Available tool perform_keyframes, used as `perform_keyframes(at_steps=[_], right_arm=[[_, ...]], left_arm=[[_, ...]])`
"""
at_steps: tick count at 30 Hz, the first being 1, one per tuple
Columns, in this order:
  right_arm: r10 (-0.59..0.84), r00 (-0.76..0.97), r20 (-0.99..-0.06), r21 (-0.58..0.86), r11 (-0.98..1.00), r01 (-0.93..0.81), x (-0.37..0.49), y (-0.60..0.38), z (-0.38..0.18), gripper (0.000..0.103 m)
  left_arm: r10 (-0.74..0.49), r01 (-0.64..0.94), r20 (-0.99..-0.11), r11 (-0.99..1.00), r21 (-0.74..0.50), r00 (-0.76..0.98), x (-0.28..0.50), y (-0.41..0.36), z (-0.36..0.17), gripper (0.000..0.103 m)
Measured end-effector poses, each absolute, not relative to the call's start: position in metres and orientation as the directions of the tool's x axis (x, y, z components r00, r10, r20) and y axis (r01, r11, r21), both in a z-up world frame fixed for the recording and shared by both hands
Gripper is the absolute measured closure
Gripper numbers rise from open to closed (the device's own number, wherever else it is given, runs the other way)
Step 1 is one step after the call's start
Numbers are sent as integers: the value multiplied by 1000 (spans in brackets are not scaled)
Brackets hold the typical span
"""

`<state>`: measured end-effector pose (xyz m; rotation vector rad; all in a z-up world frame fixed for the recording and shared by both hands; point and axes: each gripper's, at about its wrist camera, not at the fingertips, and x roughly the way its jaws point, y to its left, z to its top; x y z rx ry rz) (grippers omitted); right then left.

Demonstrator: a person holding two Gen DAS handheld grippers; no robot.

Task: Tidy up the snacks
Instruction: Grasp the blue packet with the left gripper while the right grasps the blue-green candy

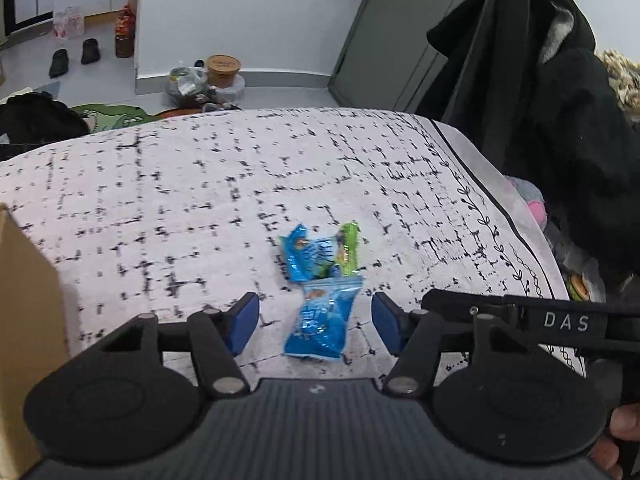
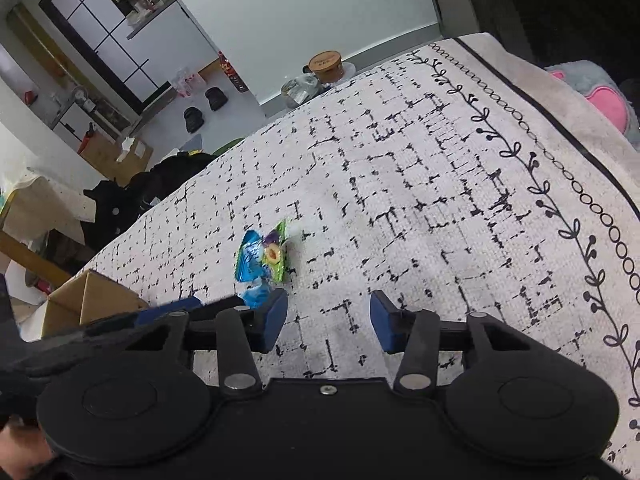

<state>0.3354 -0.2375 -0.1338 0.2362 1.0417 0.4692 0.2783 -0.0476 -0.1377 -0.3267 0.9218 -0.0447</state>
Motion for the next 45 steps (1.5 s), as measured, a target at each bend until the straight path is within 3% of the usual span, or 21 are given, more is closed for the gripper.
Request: perform_keyframes(at_steps=[5,7,10,24,37,38,41,45], right_arm=[[491,415,-766,420,871,-254,339,-239,-134,57],[500,414,-761,426,866,-262,339,-237,-133,57],[515,413,-751,438,857,-272,340,-232,-133,56],[538,407,-738,460,843,-280,359,-201,-146,36],[545,386,-745,480,839,-257,378,-172,-163,36],[542,386,-746,475,840,-262,378,-169,-164,39],[525,357,-773,442,849,-290,381,-161,-168,71],[536,348,-769,430,837,-338,370,-160,-159,75]], left_arm=[[-181,-130,-810,945,-300,557,289,-52,-159,50],[-180,-132,-818,946,-296,546,290,-53,-166,69],[-180,-151,-813,939,-310,554,288,-49,-167,77],[-79,-270,-799,917,-293,596,275,-13,-148,79],[-17,-350,-786,889,-295,618,274,6,-142,79],[-13,-356,-784,887,-296,620,274,8,-142,79],[-3,-371,-786,881,-295,618,275,11,-143,79],[0,-369,-785,883,-291,620,272,10,-140,79]])
